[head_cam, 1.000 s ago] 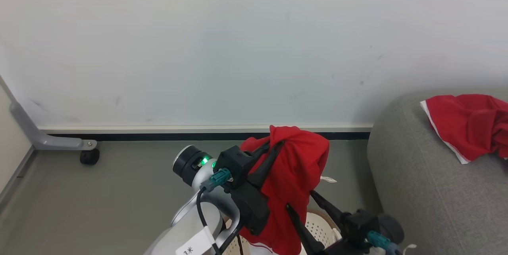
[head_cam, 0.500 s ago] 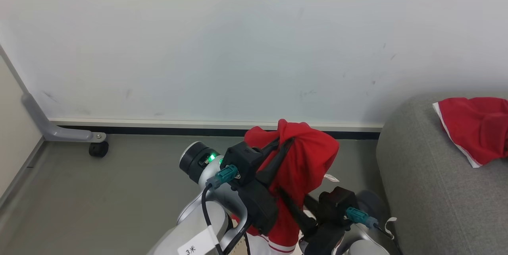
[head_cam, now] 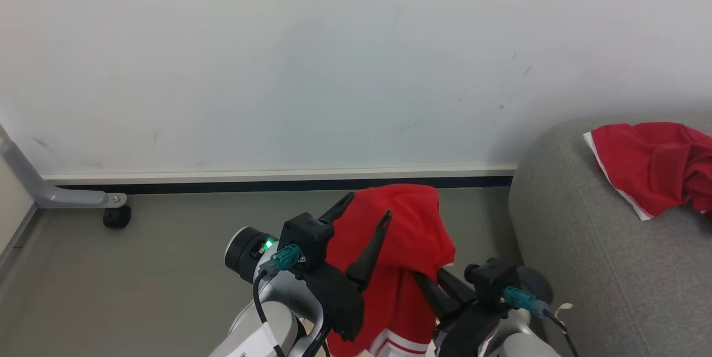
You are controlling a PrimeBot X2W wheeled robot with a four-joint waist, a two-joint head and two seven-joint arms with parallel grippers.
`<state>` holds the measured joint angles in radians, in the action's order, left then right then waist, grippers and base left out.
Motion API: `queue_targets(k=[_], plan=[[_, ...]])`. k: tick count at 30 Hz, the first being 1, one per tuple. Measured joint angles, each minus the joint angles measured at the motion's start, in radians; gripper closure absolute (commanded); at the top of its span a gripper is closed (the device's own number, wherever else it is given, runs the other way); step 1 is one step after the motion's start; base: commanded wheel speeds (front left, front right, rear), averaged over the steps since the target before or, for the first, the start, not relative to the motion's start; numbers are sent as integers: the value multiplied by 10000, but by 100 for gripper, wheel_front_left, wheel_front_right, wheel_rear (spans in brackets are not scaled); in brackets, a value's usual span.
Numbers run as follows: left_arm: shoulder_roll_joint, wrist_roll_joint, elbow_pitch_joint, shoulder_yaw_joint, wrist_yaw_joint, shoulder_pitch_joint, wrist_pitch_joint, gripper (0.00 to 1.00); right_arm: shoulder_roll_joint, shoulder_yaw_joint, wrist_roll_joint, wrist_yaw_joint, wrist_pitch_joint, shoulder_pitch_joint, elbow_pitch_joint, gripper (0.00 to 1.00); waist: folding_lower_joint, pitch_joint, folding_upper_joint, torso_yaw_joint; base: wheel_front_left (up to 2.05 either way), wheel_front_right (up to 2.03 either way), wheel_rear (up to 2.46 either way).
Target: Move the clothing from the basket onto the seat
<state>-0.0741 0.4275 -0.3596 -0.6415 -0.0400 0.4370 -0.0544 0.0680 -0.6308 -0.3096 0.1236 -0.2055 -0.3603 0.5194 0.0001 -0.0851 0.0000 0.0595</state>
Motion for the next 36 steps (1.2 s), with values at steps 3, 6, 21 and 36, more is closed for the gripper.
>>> queue_targets(k=[3,6,21,36], plan=[[-31,29,59,48,58,-168,-33,0,324,268,-54,0,-86,26,-155,100,0,13,1,-144,0,0,0],[-48,98,134,130,63,-311,-148,0,713,585,-86,-23,-134,98,-384,100,0,21,0,-286,0,0,0],[-201,188,318,-6,128,-1553,-719,0,2059,1898,-176,-901,-307,996,-2063,100,0,50,0,-1216,0,0,0],[-82,188,303,-539,29,-2070,-1062,0,2821,2326,-161,-1287,-148,1275,-3455,100,0,100,1,-2824,0,0,0]])
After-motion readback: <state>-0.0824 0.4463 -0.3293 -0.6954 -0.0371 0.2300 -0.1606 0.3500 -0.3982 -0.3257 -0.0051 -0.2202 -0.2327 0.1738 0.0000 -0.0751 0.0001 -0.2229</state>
